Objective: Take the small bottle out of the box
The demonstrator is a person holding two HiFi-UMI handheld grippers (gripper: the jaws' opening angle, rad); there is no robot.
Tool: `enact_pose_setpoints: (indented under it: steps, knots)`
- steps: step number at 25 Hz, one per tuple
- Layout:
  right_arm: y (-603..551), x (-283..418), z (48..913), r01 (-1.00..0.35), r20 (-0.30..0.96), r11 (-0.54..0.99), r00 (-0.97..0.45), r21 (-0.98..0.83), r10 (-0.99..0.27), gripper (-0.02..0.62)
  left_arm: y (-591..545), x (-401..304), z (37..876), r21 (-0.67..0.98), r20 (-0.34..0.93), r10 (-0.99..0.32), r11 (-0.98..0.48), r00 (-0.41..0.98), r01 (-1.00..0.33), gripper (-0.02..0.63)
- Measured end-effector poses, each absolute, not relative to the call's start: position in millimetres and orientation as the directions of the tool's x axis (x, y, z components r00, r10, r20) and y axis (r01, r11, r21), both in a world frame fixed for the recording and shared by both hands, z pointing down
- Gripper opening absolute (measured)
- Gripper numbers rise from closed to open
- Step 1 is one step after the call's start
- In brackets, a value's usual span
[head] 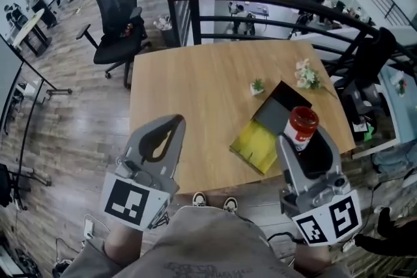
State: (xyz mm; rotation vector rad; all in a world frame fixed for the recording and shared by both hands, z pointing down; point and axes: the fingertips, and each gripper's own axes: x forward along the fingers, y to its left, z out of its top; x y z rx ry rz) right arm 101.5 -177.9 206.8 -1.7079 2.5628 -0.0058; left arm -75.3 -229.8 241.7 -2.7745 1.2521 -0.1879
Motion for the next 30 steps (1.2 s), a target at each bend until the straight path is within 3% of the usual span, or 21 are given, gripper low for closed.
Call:
enact_pose_setpoints:
  steps: [4, 8, 15, 30]
  knots:
    - [-160.3, 101.6, 197.7, -0.923, -0.071, 0.384, -0.382, -0.018, -0.922, 0.227, -221.9, -77.0, 232.1, -0.168, 0.038, -0.757, -0.649, 0.653, -0.742, 0.000]
    - [-157.7, 103.4, 203.7, -0.922, -0.048, 0.386, -0.385, -0.007, -0.922, 0.227, -217.4, -75.3, 246.5, -0.125, 0.108, -0.758, -0.652, 0.643, -0.748, 0.000]
    - [-164.2, 108.7, 221.5, -0.926, -0.012, 0.376, -0.376, -0.042, -0.927, 0.227, -220.2, -68.4, 248.7, -0.159, 0.081, -0.744, -0.667, 0.663, -0.728, 0.000]
    - [-159.9, 114.6, 231.8, -0.927, 0.005, 0.370, -0.371, -0.058, -0.929, 0.226, -213.4, -58.2, 257.5, -0.121, 0.149, -0.728, -0.685, 0.669, -0.719, 0.000]
